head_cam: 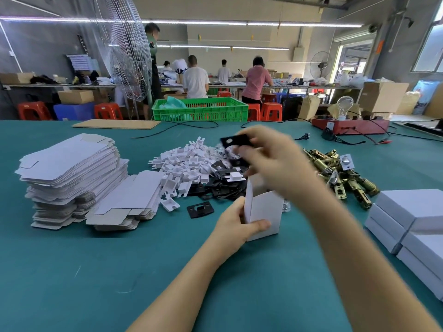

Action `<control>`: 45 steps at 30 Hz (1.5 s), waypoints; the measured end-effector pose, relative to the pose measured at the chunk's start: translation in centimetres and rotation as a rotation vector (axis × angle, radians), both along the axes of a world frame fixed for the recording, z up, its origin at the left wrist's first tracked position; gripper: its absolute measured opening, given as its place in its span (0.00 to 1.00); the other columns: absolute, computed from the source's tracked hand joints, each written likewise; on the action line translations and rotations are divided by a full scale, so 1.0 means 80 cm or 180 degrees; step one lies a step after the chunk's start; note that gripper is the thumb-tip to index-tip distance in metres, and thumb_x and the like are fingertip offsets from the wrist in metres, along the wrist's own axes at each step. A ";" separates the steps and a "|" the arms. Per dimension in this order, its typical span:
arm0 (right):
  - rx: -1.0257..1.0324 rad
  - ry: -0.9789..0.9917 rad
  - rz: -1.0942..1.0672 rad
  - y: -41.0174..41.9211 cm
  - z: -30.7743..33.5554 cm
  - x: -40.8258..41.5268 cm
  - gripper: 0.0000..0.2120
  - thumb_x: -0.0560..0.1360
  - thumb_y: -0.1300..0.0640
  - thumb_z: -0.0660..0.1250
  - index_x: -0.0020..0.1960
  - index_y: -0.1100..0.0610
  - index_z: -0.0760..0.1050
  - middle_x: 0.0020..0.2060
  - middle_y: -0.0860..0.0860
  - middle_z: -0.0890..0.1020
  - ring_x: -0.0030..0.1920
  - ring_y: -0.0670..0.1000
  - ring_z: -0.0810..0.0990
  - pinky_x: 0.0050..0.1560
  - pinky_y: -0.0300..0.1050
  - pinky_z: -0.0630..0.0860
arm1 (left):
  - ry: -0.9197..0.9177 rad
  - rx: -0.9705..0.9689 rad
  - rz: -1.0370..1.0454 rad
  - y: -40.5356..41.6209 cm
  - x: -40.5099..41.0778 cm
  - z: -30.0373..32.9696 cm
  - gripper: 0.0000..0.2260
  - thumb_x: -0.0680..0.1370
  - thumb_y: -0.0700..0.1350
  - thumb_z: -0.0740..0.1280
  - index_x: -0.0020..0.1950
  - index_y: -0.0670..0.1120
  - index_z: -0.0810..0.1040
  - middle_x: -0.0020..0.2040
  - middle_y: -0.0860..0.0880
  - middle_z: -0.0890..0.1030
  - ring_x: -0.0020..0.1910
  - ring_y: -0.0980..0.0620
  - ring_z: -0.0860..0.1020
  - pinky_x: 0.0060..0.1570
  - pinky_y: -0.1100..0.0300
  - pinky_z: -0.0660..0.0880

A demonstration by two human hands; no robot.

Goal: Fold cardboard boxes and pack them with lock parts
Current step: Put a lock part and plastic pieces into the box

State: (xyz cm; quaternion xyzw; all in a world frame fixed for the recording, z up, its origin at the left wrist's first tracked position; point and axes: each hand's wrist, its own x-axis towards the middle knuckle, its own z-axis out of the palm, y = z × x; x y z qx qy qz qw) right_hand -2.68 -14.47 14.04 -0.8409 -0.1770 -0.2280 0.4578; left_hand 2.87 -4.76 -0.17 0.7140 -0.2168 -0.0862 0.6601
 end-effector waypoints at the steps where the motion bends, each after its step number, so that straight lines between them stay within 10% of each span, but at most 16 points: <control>1: 0.0031 0.0067 -0.0013 -0.023 0.016 -0.009 0.09 0.78 0.65 0.63 0.54 0.54 0.78 0.47 0.48 0.82 0.39 0.46 0.82 0.43 0.37 0.80 | -0.0019 -0.0007 -0.0014 0.001 0.000 0.000 0.18 0.68 0.45 0.77 0.54 0.60 0.78 0.52 0.57 0.83 0.53 0.56 0.81 0.49 0.64 0.78; 6: -0.0387 0.0253 -0.0362 -0.095 0.038 -0.035 0.10 0.75 0.65 0.68 0.47 0.50 0.80 0.42 0.52 0.82 0.41 0.52 0.84 0.50 0.55 0.81 | -0.0023 -0.0078 -0.0068 0.004 0.000 0.000 0.19 0.66 0.46 0.76 0.52 0.64 0.81 0.53 0.57 0.84 0.54 0.57 0.81 0.51 0.64 0.77; 20: -0.1951 0.0485 -0.0310 -0.054 0.008 0.004 0.13 0.75 0.66 0.65 0.53 0.53 0.81 0.41 0.46 0.78 0.41 0.45 0.73 0.36 0.28 0.68 | 0.0053 -0.0026 -0.0106 0.005 -0.003 0.004 0.19 0.66 0.46 0.77 0.56 0.56 0.81 0.52 0.54 0.85 0.53 0.54 0.82 0.52 0.61 0.77; 27: -0.2164 0.0687 -0.0285 -0.053 -0.001 0.011 0.10 0.76 0.63 0.67 0.55 0.54 0.80 0.49 0.50 0.82 0.46 0.46 0.76 0.44 0.35 0.70 | 0.0088 -0.0115 -0.0176 0.006 -0.005 0.005 0.20 0.66 0.45 0.76 0.56 0.55 0.81 0.51 0.54 0.85 0.52 0.55 0.82 0.51 0.62 0.78; 36: -0.1688 0.0664 -0.0389 -0.071 0.006 0.007 0.06 0.76 0.60 0.67 0.50 0.53 0.80 0.41 0.46 0.81 0.40 0.42 0.78 0.41 0.30 0.72 | 0.0053 -0.0105 -0.0185 0.008 -0.003 0.003 0.17 0.66 0.45 0.76 0.54 0.55 0.82 0.52 0.53 0.85 0.52 0.54 0.82 0.50 0.63 0.78; 45: -0.0886 0.0605 -0.0965 -0.120 0.009 0.001 0.04 0.76 0.57 0.67 0.46 0.54 0.80 0.34 0.50 0.84 0.38 0.49 0.82 0.40 0.47 0.80 | 0.0112 -0.0146 -0.0104 0.006 -0.003 0.004 0.18 0.67 0.46 0.76 0.56 0.56 0.81 0.52 0.56 0.85 0.52 0.57 0.82 0.48 0.67 0.77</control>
